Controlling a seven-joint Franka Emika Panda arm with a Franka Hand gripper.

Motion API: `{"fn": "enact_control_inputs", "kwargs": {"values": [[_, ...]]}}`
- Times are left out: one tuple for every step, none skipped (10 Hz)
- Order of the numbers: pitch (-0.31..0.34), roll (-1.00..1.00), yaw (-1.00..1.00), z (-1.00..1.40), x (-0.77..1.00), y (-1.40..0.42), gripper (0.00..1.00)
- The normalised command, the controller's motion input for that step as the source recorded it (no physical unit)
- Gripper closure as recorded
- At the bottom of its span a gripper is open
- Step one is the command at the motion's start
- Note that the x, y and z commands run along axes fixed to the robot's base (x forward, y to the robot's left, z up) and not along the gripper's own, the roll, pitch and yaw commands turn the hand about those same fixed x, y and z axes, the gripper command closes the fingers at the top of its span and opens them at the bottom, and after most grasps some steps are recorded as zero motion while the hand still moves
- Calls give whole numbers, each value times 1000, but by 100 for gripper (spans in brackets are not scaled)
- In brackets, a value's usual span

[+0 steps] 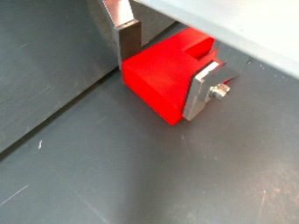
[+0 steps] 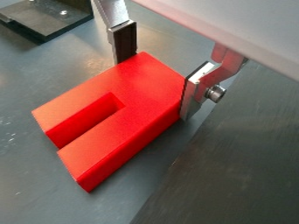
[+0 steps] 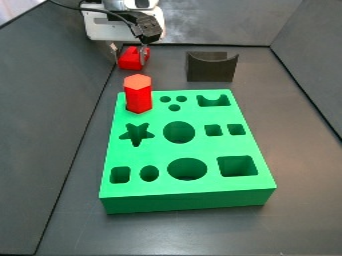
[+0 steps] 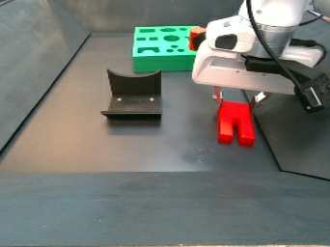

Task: Pick up the double-square object. Move up. Place the double-square object on the fixture. Regrasp the double-square object. Move to above the board. Insert the double-square object.
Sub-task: Pick up the double-square object, then move up.

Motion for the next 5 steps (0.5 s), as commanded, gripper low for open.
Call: {"fn": "enact_control_inputs", "kwargs": {"values": [[0,0,0,0,0,0,100],[0,0,0,833,0,0,100],[18,-1,-17,808,-37,20,100],[39,-17,-16,735,-49,11,100],[49,-36,-13,639,-30,3,100]]}}
